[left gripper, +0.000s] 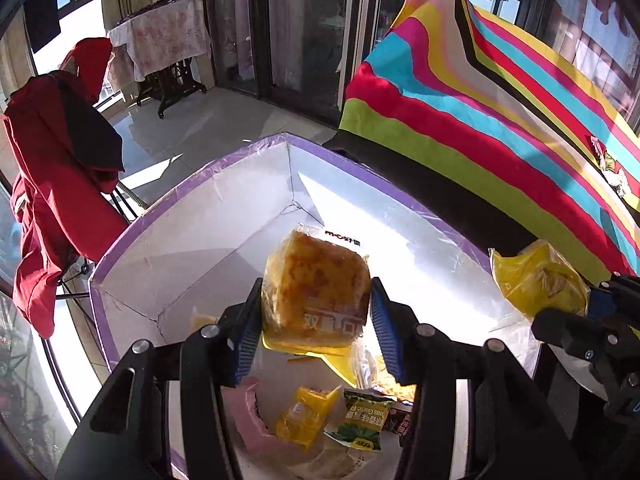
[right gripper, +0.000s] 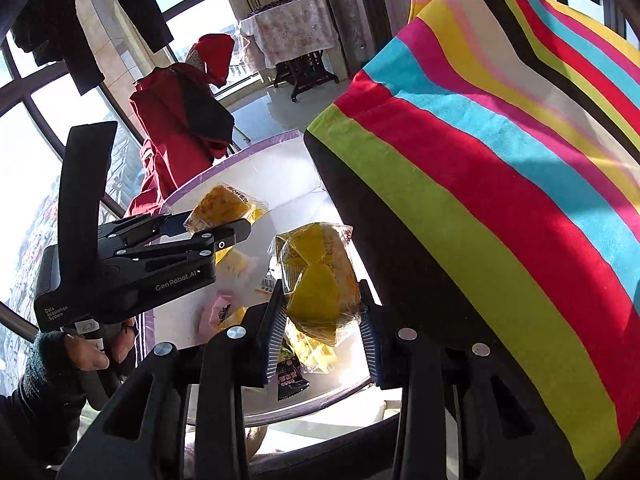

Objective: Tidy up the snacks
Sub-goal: 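Open both tools to drop the packets into the white box, then move both open tools back over the snack pile on the table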

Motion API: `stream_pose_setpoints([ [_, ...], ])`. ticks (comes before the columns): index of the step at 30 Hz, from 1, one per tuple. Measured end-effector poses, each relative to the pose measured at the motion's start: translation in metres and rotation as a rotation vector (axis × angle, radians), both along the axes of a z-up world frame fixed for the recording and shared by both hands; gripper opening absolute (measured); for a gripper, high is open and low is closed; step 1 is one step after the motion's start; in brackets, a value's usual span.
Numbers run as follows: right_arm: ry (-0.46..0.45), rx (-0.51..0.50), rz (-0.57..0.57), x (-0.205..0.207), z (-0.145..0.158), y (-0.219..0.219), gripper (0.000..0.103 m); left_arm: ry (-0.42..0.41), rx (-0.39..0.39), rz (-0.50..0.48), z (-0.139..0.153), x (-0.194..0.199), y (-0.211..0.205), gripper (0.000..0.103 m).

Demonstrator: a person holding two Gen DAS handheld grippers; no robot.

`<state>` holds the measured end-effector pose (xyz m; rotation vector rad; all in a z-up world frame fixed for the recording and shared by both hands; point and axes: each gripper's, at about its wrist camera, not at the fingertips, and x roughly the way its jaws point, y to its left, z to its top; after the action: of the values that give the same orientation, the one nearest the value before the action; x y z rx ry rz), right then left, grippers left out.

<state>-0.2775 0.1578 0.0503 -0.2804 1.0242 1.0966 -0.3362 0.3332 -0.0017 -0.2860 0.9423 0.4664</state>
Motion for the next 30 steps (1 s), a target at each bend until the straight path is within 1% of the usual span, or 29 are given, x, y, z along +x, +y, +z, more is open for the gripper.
stream_pose_setpoints([
  [5,0.012,-0.018,0.056,-0.012,-0.009,0.016,0.035,0.036,0.005,0.052,-0.007,-0.015,0.017,0.051],
  [9,0.039,0.0,0.118,-0.02,-0.014,0.021,0.036,0.064,0.026,0.082,-0.009,-0.019,0.023,0.052],
  [11,0.05,0.012,0.134,-0.023,-0.013,0.019,0.039,0.075,0.039,0.093,-0.009,-0.019,0.025,0.054],
  [13,0.052,0.034,0.128,-0.023,-0.01,0.015,0.059,0.089,0.068,0.111,-0.007,-0.016,0.024,0.064],
  [14,0.052,0.042,0.121,-0.022,-0.009,0.012,0.064,0.094,0.087,0.118,-0.006,-0.015,0.023,0.076],
  [15,0.058,0.05,0.113,-0.019,-0.008,0.009,0.072,0.101,0.113,0.129,-0.004,-0.011,0.021,0.084],
  [16,0.065,0.061,0.102,-0.017,-0.006,0.006,0.074,0.109,0.14,0.141,-0.002,-0.009,0.02,0.086],
  [18,0.066,0.071,0.074,-0.01,-0.004,-0.002,0.074,0.132,0.193,0.165,0.001,-0.003,0.016,0.094],
  [19,0.067,0.074,0.06,-0.007,-0.003,-0.007,0.074,0.133,0.175,0.157,0.002,0.0,0.017,0.096],
  [20,0.069,0.076,0.043,-0.003,-0.003,-0.012,0.074,0.138,0.183,0.164,0.003,0.003,0.015,0.097],
  [23,0.068,0.075,-0.019,0.01,-0.003,-0.03,0.082,0.144,0.202,0.169,0.008,0.018,0.005,0.098],
  [24,0.06,0.072,-0.045,0.015,-0.003,-0.038,0.083,0.135,0.204,0.153,0.011,0.026,0.001,0.098],
  [26,0.048,0.087,-0.105,0.027,0.001,-0.06,0.083,0.102,0.216,0.104,0.022,0.043,-0.016,0.098],
  [27,0.035,0.092,-0.149,0.034,0.004,-0.072,0.086,0.08,0.218,0.072,0.029,0.054,-0.026,0.099],
  [29,0.007,0.097,-0.258,0.05,0.012,-0.102,0.087,0.024,0.196,-0.009,0.043,0.078,-0.049,0.101],
  [30,0.006,0.126,-0.305,0.058,0.018,-0.12,0.087,-0.01,0.172,-0.055,0.051,0.091,-0.062,0.101],
])
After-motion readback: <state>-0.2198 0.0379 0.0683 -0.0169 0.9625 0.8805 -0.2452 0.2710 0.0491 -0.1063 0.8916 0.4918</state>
